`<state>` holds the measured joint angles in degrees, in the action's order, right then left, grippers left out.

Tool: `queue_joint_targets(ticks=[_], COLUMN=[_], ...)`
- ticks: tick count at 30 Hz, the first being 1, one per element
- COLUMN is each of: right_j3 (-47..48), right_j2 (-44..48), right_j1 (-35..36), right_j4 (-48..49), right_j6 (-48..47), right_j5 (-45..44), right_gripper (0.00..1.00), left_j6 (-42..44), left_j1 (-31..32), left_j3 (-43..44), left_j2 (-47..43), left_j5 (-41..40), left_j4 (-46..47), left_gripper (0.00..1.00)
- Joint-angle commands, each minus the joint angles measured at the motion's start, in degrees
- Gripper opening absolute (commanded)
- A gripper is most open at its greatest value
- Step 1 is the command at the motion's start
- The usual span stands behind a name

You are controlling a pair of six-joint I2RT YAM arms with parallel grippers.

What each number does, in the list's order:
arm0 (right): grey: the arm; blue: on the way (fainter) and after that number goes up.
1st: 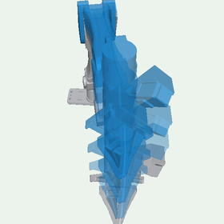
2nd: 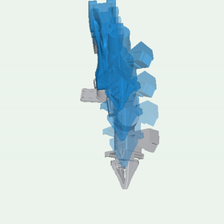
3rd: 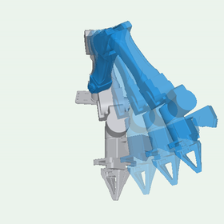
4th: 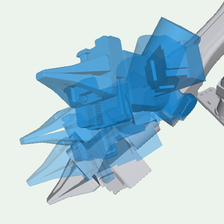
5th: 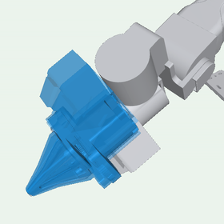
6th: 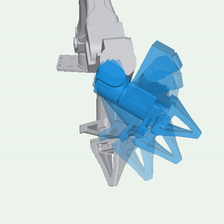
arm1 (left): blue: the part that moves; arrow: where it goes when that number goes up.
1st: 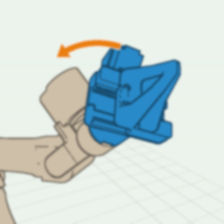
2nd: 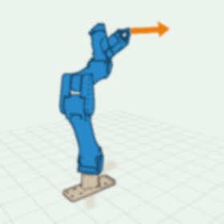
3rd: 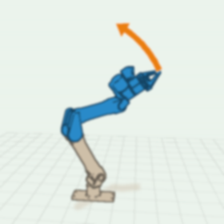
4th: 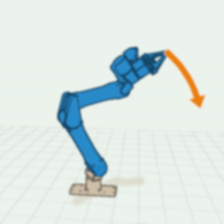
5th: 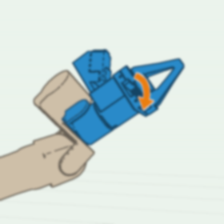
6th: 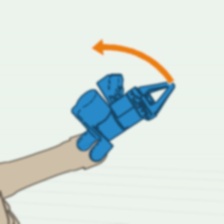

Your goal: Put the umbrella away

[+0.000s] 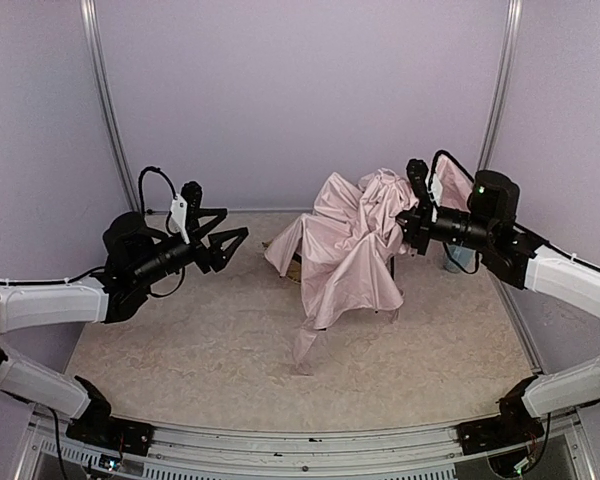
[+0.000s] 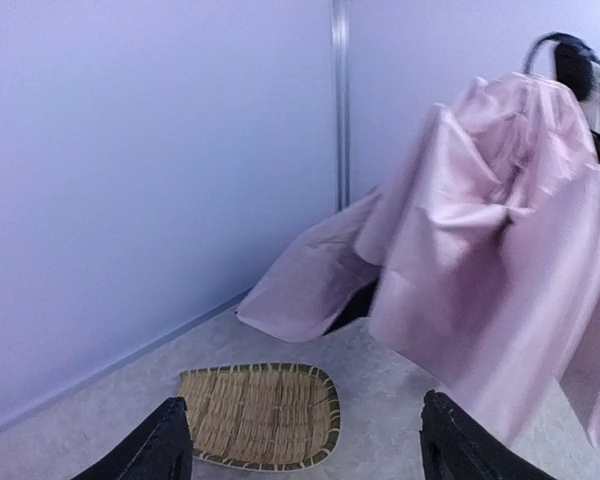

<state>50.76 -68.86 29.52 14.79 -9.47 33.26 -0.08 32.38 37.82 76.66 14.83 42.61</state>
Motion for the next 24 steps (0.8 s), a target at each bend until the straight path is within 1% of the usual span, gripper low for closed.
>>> queue_joint_targets(ticks=[1, 2, 3, 4, 5, 6, 8, 10, 13, 15, 19, 22, 23, 24], right_j3=[7.2, 8.2, 9.3, 10.2, 11.1, 11.8, 13.0, 13.9, 14.8, 15.5, 15.7, 15.6, 15.5, 15.5], right_j2=[2.5, 2.3, 2.1, 1.8, 1.5, 1.3, 1.0, 0.6, 0.0, -0.5, -1.3, -1.6, -1.7, -1.7], right_j1=[-2.4, -2.8, -2.9, -3.0, -3.1, -3.1, -3.1, -3.1, -3.1, -3.1, -3.1, -3.1, -3.1, -3.1], right_j4=[-2.2, -3.0, -3.7, -4.4, -4.8, -5.1, -5.3, -5.6, -6.2, -6.4, -6.3, -6.3, -6.3, -6.2], right_j6=[-4.1, -4.8, -5.3, -5.8, -6.5, -6.9, -7.6, -8.0, -8.3, -8.2, -7.9, -7.8, -7.9, -8.0], right_j5=[-1.5, -1.5, -1.3, -1.2, -0.9, -0.6, 0.5, 1.9, 3.4, 3.7, 4.0, 3.7, 3.6, 3.4], right_gripper=[0.13, 0.13, 0.14, 0.14, 0.14, 0.15, 0.16, 0.16, 0.17, 0.17, 0.17, 0.17, 0.17, 0.17], left_j6=[4.9, 6.6, 8.9, 11.4, 14.3, 15.7, 16.2, 15.3, 12.7, 12.4, 12.3, 9.9, 9.5, 9.8], left_j1=[1.5, 3.0, 4.9, 7.0, 9.8, 11.4, 13.0, 13.4, 13.9, 15.0, 17.2, 18.5, 19.1, 19.9], left_j3=[-1.5, -0.7, 0.4, 1.5, 2.4, 3.1, 3.4, 3.3, 5.0, 7.9, 10.2, 11.3, 11.7, 12.1], left_j2=[-7.7, -8.0, -7.7, -7.2, -6.1, -4.8, -1.6, 1.5, 6.6, 9.9, 15.0, 17.7, 18.5, 19.0], left_j5=[20.9, 23.4, 24.7, 25.4, 25.5, 25.4, 25.0, 24.0, 25.7, 27.9, 29.5, 32.3, 33.6, 34.6], left_j4=[-3.2, -6.2, -8.3, -12.8, -15.2, -16.6, -15.7, -12.6, -8.1, -8.3, -8.1, -6.7, -6.8, -7.3], left_gripper=[0.69, 0.64, 0.62, 0.61, 0.62, 0.66, 0.75, 0.81, 0.85, 0.86, 0.85, 0.81, 0.78, 0.74])
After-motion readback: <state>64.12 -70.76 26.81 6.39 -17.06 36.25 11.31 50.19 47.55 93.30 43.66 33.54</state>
